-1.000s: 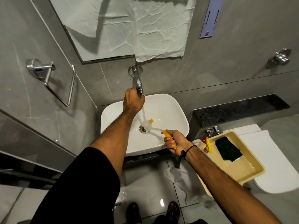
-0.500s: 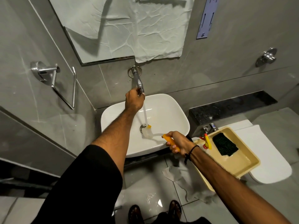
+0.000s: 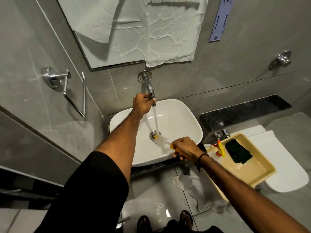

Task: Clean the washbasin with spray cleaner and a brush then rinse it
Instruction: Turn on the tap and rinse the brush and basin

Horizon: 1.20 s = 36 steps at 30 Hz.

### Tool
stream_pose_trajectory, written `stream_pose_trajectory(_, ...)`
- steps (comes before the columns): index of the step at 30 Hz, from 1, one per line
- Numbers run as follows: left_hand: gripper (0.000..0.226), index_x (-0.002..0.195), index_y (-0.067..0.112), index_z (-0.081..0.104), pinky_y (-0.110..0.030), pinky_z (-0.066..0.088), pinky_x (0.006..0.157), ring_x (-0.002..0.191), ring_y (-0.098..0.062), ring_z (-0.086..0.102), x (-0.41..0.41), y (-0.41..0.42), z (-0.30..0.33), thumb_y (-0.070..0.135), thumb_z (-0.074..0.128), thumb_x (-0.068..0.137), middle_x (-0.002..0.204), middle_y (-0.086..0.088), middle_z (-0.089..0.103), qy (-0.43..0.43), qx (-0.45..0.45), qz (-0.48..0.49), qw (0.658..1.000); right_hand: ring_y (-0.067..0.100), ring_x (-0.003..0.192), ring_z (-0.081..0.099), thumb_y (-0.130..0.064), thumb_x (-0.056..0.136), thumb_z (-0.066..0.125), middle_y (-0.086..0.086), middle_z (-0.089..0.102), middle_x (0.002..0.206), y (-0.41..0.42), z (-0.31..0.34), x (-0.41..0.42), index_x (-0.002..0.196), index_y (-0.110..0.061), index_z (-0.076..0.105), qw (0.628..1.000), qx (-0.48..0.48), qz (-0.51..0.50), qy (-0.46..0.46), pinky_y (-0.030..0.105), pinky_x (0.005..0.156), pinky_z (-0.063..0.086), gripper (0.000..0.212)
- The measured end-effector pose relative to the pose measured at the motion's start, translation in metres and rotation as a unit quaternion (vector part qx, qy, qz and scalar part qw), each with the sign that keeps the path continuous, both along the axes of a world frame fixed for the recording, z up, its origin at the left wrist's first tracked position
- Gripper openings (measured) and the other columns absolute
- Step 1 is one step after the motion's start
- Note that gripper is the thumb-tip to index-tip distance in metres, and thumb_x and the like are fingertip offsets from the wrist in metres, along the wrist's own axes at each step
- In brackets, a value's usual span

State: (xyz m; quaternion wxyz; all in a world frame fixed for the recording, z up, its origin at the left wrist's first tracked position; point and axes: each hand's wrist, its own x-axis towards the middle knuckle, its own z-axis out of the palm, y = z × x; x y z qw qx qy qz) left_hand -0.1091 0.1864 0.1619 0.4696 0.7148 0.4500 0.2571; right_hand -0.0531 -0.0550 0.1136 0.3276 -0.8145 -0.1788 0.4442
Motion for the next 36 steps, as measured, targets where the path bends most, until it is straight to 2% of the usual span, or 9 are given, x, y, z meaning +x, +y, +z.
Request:
stream_pose_trajectory(3, 0.033, 0.116, 0.005, 0.075, -0.001, 0.043, 0.060, 0.066, 0.003, 0.062, -0.002, 0.003, -0.003, 0.019, 0.082, 0.087, 0.093, -0.001, 0.075, 0.005, -0.004, -0.004, 1.000, 0.008, 0.045, 0.064, -0.034, 0.086, 0.073, -0.001, 0.080, 0.068, -0.004, -0.003, 0.000, 0.111, -0.026, 0.081, 0.991, -0.027, 0.065, -0.111, 0.017, 0.043, 0.050, 0.028)
stream_pose_trajectory(6, 0.034, 0.117, 0.006, 0.075, -0.002, 0.042, 0.058, 0.065, 0.009, 0.059, -0.004, 0.005, -0.006, 0.020, 0.082, 0.087, 0.090, 0.002, 0.072, 0.006, -0.006, -0.008, 1.000, 0.008, 0.054, 0.069, -0.037, 0.083, 0.078, -0.001, 0.084, 0.077, -0.005, -0.007, 0.002, 0.116, -0.027, 0.083, 0.985, -0.034, 0.091, -0.145, 0.016, 0.048, 0.052, 0.034)
stream_pose_trajectory(11, 0.035, 0.118, 0.006, 0.075, -0.018, 0.047, 0.077, 0.073, -0.004, 0.062, -0.004, 0.002, -0.006, 0.022, 0.082, 0.088, 0.093, 0.002, 0.070, 0.005, -0.005, -0.007, 1.000, 0.004, 0.055, 0.069, -0.035, 0.082, 0.080, -0.004, 0.085, 0.081, -0.001, -0.009, 0.003, 0.115, -0.025, 0.085, 0.980, -0.029, 0.111, -0.164, 0.011, 0.049, 0.050, 0.035)
stream_pose_trajectory(16, 0.034, 0.118, 0.006, 0.075, -0.023, 0.049, 0.084, 0.086, -0.013, 0.066, -0.007, 0.000, -0.005, 0.023, 0.081, 0.088, 0.103, -0.005, 0.076, 0.003, -0.004, -0.008, 1.000, 0.006, 0.062, 0.067, -0.034, 0.084, 0.081, -0.002, 0.085, 0.088, 0.006, -0.009, 0.001, 0.119, -0.026, 0.084, 0.979, -0.010, 0.109, -0.172, 0.027, 0.076, 0.065, 0.036)
stream_pose_trajectory(19, 0.032, 0.113, 0.009, 0.077, -0.022, 0.051, 0.081, 0.086, -0.014, 0.068, -0.007, 0.000, -0.006, 0.027, 0.082, 0.087, 0.097, -0.003, 0.077, 0.018, 0.013, -0.005, 1.000, 0.006, 0.056, 0.067, -0.037, 0.083, 0.081, -0.003, 0.085, 0.081, 0.004, -0.009, 0.003, 0.116, -0.026, 0.084, 0.982, 0.001, 0.096, -0.163, 0.019, 0.059, 0.059, 0.035)
stream_pose_trajectory(24, 0.041, 0.103, 0.001, 0.067, -0.045, 0.056, 0.094, 0.101, -0.035, 0.068, 0.002, -0.020, -0.004, 0.033, 0.083, 0.084, 0.104, -0.017, 0.074, 0.060, 0.097, 0.080, 0.990, 0.001, 0.040, 0.064, -0.045, 0.079, 0.078, -0.008, 0.079, 0.060, -0.012, -0.015, 0.006, 0.102, -0.028, 0.085, 0.990, 0.022, 0.011, -0.137, 0.013, 0.041, 0.047, 0.029)
stream_pose_trajectory(27, 0.048, 0.116, -0.003, 0.063, -0.048, 0.053, 0.100, 0.113, -0.040, 0.066, 0.014, -0.038, 0.002, 0.033, 0.077, 0.087, 0.118, -0.022, 0.071, 0.118, 0.147, 0.134, 0.973, 0.003, 0.037, 0.060, -0.047, 0.085, 0.079, -0.004, 0.077, 0.060, -0.028, -0.021, 0.013, 0.096, -0.027, 0.080, 0.994, 0.022, -0.043, -0.097, 0.014, 0.036, 0.042, 0.023)
stream_pose_trajectory(32, 0.049, 0.121, -0.001, 0.059, -0.049, 0.049, 0.102, 0.118, -0.041, 0.064, 0.017, -0.043, -0.001, 0.034, 0.071, 0.089, 0.125, -0.022, 0.067, 0.136, 0.168, 0.150, 0.965, 0.011, 0.049, 0.050, -0.036, 0.099, 0.068, 0.003, 0.073, 0.070, -0.054, -0.032, 0.022, 0.090, -0.006, 0.076, 0.995, 0.025, -0.096, 0.019, 0.021, 0.039, 0.037, 0.033)
stream_pose_trajectory(36, 0.051, 0.125, 0.008, 0.055, -0.047, 0.042, 0.101, 0.126, -0.037, 0.054, 0.013, -0.065, -0.021, 0.041, 0.060, 0.087, 0.141, -0.017, 0.055, 0.178, 0.277, 0.179, 0.927, 0.010, 0.065, 0.055, -0.029, 0.105, 0.059, 0.002, 0.072, 0.088, -0.069, -0.033, 0.028, 0.110, -0.005, 0.075, 0.984, 0.058, -0.131, 0.111, 0.015, 0.045, 0.045, 0.028)
